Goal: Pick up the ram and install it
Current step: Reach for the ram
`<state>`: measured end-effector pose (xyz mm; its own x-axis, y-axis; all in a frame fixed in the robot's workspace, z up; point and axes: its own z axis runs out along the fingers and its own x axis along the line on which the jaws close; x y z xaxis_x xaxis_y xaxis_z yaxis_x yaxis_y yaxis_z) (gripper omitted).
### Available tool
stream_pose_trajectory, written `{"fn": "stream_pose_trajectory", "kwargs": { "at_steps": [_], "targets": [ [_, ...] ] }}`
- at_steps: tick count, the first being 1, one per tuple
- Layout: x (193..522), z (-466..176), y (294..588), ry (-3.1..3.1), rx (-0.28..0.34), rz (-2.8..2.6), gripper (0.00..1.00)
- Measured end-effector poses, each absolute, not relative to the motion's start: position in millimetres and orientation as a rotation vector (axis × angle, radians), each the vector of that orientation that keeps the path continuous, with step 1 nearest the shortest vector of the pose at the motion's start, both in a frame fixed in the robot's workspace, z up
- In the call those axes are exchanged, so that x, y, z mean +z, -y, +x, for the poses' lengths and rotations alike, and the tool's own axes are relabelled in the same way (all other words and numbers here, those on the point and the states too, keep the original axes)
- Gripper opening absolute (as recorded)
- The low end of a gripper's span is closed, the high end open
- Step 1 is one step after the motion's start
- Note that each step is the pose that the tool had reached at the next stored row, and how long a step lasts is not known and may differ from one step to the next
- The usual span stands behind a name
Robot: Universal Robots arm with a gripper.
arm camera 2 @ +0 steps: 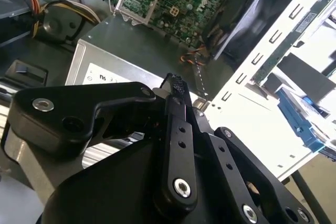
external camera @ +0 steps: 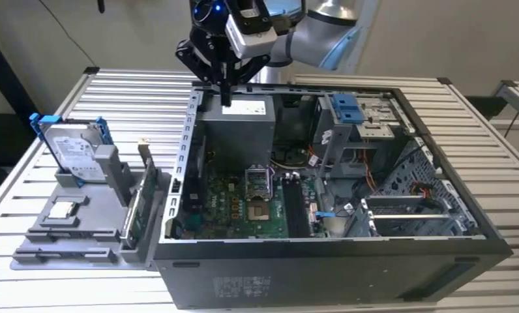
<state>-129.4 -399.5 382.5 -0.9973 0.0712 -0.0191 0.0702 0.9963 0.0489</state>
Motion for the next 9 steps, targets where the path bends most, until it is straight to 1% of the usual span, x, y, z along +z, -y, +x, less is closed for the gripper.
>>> {"fn": "stream_pose_trajectory", "kwargs": {
  "at_steps": [9],
  "targets": [
    [381.9, -139.5, 400.6, -3.118, 0.075, 0.11, 0.11]
  ]
}}
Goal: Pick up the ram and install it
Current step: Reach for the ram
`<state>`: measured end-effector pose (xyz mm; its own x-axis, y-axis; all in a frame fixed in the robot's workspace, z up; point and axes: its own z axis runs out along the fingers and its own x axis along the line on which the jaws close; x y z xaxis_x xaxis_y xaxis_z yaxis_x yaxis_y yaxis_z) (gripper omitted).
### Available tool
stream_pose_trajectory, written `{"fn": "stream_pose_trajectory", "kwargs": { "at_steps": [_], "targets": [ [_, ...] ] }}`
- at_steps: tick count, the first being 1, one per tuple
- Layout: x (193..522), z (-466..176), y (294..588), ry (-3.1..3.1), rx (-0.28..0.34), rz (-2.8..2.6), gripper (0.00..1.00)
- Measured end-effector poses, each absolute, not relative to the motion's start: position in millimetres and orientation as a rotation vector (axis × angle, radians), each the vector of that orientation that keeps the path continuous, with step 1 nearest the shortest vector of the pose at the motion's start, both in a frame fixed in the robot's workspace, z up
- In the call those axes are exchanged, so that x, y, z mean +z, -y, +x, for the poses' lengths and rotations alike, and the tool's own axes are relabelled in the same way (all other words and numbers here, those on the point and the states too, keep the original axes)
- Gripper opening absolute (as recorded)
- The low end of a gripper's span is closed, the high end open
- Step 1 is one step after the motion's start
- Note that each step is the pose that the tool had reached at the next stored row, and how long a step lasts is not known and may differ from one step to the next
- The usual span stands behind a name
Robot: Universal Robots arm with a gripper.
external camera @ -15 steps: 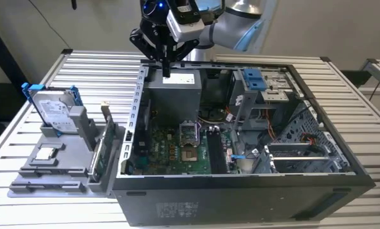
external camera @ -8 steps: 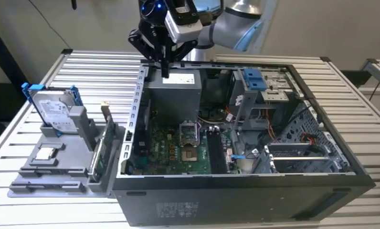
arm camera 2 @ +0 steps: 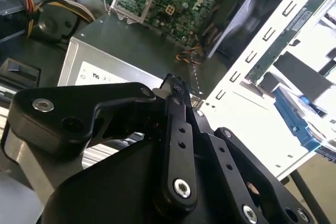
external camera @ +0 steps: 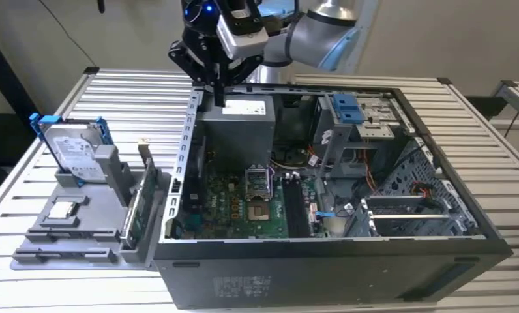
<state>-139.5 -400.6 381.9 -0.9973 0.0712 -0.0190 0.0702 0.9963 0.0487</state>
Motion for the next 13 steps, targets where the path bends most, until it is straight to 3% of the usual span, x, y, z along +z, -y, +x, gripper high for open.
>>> {"fn": "stream_pose_trajectory", "kwargs": {
  "at_steps": [13],
  "targets": [
    [379.8, -187.6, 407.9, -3.118, 0.075, 0.11, 0.11]
  ]
}}
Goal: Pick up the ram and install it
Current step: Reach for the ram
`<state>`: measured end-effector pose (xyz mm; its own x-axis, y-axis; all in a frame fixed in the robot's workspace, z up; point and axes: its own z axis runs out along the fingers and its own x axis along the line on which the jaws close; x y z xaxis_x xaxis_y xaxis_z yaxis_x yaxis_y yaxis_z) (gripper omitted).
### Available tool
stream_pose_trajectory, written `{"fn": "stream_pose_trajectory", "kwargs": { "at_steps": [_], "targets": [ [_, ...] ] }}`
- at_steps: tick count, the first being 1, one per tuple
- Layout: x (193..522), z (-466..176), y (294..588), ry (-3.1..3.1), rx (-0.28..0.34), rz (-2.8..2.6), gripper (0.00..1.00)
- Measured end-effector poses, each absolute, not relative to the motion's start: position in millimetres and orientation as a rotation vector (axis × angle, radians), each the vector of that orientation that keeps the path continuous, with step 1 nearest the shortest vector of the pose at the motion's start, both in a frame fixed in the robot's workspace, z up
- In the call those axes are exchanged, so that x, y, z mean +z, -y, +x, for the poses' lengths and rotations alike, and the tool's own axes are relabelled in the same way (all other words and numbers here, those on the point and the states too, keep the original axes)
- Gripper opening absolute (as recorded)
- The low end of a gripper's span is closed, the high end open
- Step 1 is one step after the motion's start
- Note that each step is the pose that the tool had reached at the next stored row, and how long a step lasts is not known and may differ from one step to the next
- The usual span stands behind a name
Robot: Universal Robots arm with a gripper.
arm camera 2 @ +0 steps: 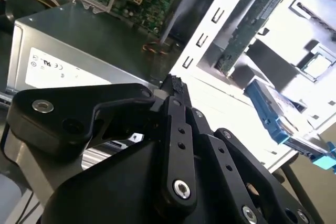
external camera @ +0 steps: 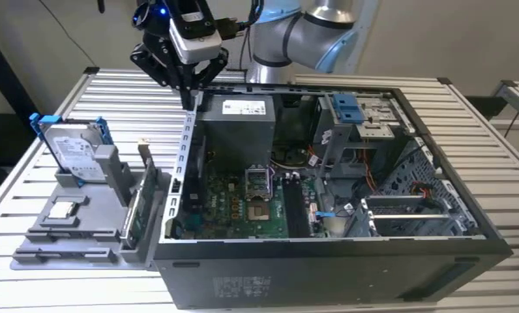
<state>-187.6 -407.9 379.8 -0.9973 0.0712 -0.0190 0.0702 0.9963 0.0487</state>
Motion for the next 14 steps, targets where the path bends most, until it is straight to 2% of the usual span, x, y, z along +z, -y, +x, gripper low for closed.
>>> {"fn": "stream_pose_trajectory", "kwargs": {
  "at_steps": [14],
  "targets": [
    [378.2, -235.7, 418.3, -3.118, 0.075, 0.11, 0.11]
  ]
}}
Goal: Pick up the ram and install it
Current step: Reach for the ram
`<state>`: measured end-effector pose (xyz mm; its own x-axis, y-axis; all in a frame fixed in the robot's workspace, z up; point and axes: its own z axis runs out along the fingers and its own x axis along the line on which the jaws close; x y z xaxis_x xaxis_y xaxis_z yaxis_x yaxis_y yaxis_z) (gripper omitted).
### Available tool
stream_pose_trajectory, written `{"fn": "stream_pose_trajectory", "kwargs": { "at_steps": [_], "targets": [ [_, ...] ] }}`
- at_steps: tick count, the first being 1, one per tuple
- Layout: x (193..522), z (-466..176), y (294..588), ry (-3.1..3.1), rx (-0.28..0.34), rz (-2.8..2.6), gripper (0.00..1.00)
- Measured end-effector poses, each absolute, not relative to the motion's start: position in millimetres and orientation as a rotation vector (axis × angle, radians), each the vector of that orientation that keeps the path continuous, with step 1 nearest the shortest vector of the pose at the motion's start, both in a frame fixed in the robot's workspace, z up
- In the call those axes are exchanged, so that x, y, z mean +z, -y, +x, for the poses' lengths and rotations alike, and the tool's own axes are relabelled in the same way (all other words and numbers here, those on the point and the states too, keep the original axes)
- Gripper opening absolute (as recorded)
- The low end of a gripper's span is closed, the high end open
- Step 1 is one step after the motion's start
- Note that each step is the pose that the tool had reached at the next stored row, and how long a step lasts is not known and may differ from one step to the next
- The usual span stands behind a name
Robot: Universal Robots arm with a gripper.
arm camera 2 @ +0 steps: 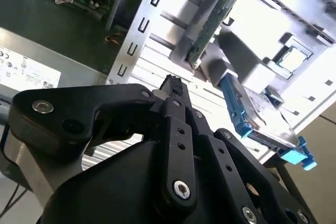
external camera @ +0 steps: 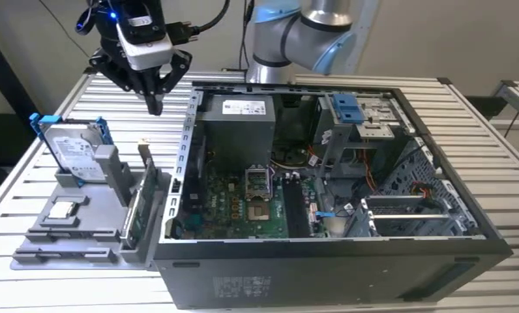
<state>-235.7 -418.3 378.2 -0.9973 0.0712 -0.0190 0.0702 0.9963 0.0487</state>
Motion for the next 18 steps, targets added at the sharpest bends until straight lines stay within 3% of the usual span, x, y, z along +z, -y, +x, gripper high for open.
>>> {"fn": "stream_pose_trajectory", "kwargs": {
  "at_steps": [18],
  "targets": [
    [376.1, -295.3, 422.6, -3.118, 0.075, 0.11, 0.11]
  ]
}}
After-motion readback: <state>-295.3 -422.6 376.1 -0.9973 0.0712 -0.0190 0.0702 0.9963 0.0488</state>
